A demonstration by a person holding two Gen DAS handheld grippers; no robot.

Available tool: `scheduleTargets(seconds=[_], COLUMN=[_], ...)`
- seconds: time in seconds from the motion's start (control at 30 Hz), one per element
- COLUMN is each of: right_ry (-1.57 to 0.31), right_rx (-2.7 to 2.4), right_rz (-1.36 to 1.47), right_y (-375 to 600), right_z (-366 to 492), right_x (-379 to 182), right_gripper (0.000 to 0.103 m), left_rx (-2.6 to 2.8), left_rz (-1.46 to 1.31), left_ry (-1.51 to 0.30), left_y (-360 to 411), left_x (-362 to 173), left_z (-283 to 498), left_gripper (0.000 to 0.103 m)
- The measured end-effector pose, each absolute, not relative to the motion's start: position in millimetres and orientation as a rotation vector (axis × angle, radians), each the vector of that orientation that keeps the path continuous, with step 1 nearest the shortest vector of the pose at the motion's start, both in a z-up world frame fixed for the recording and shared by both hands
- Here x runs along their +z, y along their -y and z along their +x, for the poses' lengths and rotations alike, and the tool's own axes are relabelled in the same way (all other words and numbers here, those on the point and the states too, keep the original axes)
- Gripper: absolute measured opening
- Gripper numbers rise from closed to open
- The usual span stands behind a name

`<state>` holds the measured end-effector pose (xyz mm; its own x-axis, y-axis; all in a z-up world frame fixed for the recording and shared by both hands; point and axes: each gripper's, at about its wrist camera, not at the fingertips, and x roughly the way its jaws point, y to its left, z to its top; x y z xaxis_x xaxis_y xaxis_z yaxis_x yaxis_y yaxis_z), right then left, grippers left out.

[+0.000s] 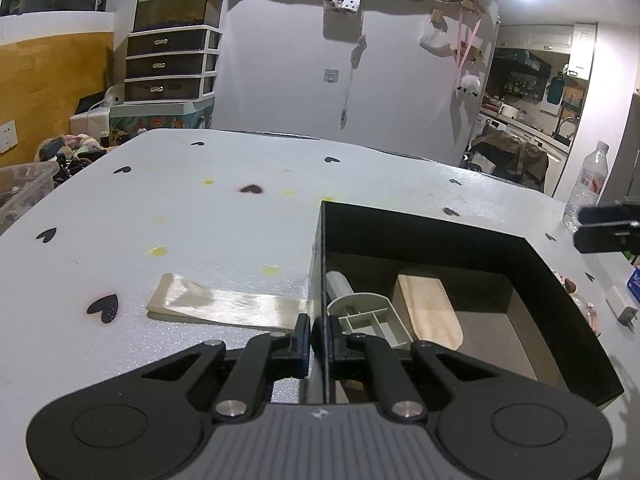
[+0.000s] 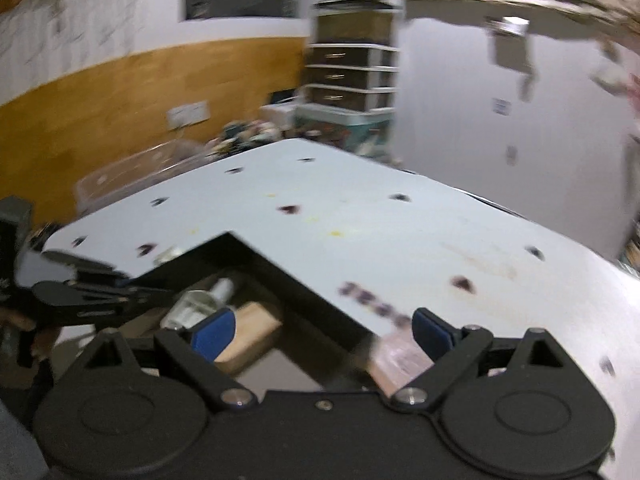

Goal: Organize rigid objects
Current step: 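Grasp the pink scissors with the right gripper and lift them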

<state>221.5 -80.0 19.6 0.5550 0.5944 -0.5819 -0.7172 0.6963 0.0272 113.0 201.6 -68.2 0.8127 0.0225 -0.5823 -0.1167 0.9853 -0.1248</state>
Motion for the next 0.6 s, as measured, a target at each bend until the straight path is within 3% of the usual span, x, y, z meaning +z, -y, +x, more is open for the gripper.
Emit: scheduleTargets(seconds=[0.6], right_ry=[-0.706], right_rx=[0.494], right_rz=[0.0], right_y=[159], right_z=[188], right_x=[-62], right_gripper=[0.096], left_rx=[0.082], left_rz=[-0.154], left_ry=[-0.616], left_y=[-201], left_x=[-66], left_z=[116], left_gripper=[0.007])
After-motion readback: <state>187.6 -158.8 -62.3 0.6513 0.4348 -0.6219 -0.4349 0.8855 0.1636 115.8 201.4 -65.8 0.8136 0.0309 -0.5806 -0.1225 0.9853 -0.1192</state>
